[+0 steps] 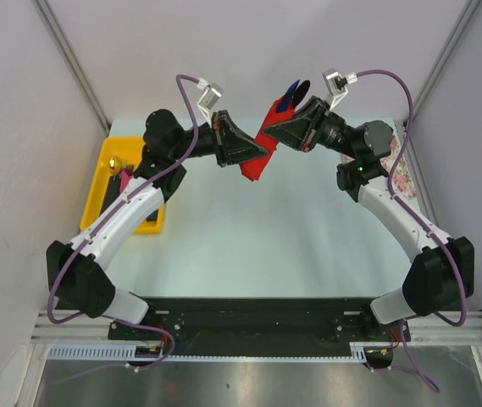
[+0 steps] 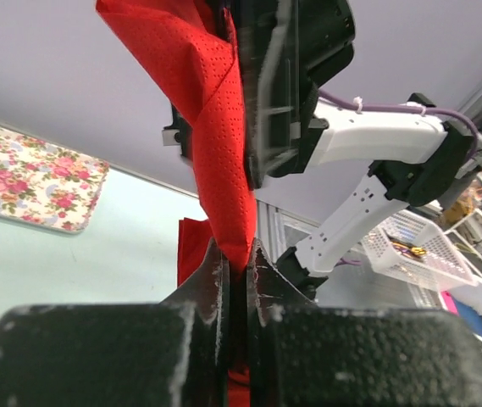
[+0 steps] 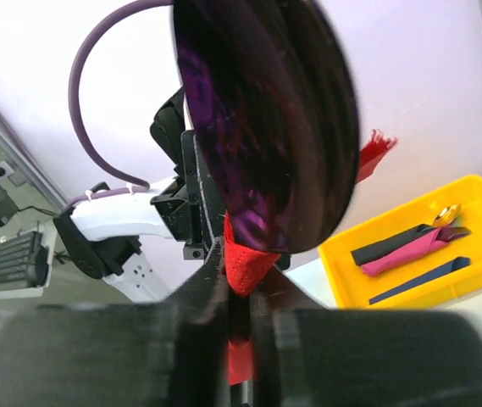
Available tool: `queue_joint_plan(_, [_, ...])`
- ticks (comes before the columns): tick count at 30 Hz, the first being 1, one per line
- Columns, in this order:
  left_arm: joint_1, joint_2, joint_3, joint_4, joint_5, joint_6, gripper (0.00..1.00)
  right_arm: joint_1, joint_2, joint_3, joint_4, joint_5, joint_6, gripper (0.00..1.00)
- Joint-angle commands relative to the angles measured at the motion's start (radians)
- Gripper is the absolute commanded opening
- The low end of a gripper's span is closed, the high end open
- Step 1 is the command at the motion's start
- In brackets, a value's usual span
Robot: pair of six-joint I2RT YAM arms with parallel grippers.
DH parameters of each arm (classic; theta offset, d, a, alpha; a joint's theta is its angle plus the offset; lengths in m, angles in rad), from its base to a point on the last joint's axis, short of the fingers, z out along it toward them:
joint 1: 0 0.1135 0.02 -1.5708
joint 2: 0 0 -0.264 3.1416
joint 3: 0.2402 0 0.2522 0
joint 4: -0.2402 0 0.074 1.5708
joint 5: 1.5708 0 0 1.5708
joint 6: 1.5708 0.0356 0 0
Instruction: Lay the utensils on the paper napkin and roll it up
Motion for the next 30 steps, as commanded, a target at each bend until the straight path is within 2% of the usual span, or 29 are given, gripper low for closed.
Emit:
queue_joint_plan(1, [-0.002, -0.068, -0.025, 0.05, -0.034, 0.081, 0.0, 0.009, -0.032, 0.072, -0.005, -0.018, -0.04, 0.4])
queue_joint_plan(2, [-0.001, -0.078, -0.021, 0.057, -0.043, 0.086, 0.0, 0.008, -0.038, 0.072, -0.043, -0.019, -0.054, 0.51])
queue_joint_plan(3, [0.001, -0.076, -0.015, 0.063, -0.043, 0.089, 0.0, 0.006, -0.049, 0.071, -0.075, -0.016, -0.107, 0.67])
queue_joint_plan(7, [0.005, -0.087, -0.008, 0.098, -0.043, 0.089, 0.0, 0.009, -0.103, 0.072, -0.244, 0.019, -0.242, 0.88])
queue_joint_plan(12, [0.005, -0.091, -0.011, 0.14, -0.036, 0.083, 0.0, 0.014, -0.104, 0.066, -0.343, 0.031, -0.298, 0.98])
queue_joint_plan(18, [-0.002, -0.082, -0.004, 0.166, -0.014, 0.063, 0.0, 0.029, -0.086, 0.065, -0.335, 0.039, -0.31, 1.0])
queue_joint_plan(20, [-0.004, -0.079, -0.002, 0.161, -0.013, 0.061, 0.0, 0.031, -0.077, 0.063, -0.274, 0.032, -0.266, 0.95])
queue_joint_plan(22, [-0.005, -0.078, -0.005, 0.163, -0.016, 0.058, 0.0, 0.031, -0.069, 0.062, -0.225, 0.018, -0.235, 0.81])
queue_joint_plan(23, [-0.005, -0.078, -0.005, 0.158, -0.016, 0.058, 0.0, 0.034, -0.068, 0.062, -0.221, 0.016, -0.224, 0.67])
queue_joint_plan(26, [-0.005, -0.076, -0.007, 0.134, -0.034, 0.066, 0.0, 0.04, -0.066, 0.054, -0.234, 0.016, -0.23, 0.52])
queue_joint_plan(28, [-0.005, -0.076, -0.01, 0.124, -0.043, 0.072, 0.0, 0.043, -0.065, 0.043, -0.228, 0.015, -0.224, 0.49])
queue_joint_plan(30, [-0.005, -0.075, -0.004, 0.101, -0.05, 0.084, 0.0, 0.045, -0.063, 0.042, -0.218, 0.016, -0.217, 0.38])
